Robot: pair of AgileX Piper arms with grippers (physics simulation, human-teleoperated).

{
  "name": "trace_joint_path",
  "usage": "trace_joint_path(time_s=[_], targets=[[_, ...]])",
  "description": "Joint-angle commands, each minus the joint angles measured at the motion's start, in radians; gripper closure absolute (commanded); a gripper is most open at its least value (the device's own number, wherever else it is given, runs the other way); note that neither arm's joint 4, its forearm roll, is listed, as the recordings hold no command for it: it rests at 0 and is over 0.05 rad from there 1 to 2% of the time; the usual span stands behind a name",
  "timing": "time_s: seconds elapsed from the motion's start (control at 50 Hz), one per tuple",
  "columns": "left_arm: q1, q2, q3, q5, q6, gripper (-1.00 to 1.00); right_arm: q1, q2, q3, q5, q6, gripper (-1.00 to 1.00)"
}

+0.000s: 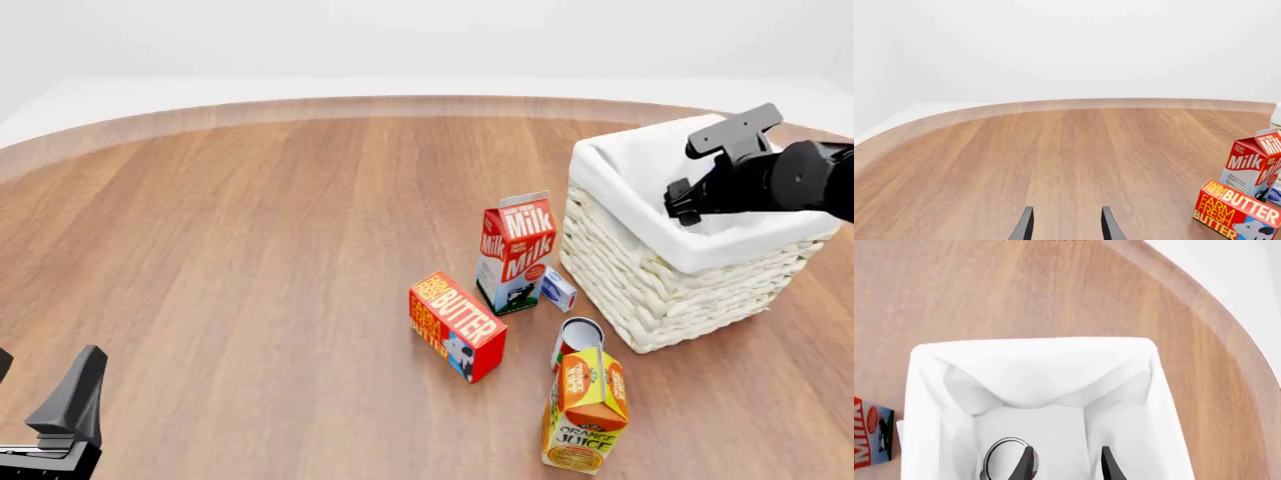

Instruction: Pick up the alphabet soup, and put it in the basket.

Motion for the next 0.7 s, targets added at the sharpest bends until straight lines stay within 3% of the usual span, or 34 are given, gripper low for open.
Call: trace_joint_path(time_s=[0.02, 0.7], targets=[[0.000, 0.000, 0.000, 0.000, 0.000, -1.00, -0.002, 0.004, -0.010, 0.001, 0.008, -1.00], [0.000, 0.000, 0.000, 0.000, 0.000, -1.00, 0.003, -0.117, 0.034, -0.002, 0.022, -1.00]])
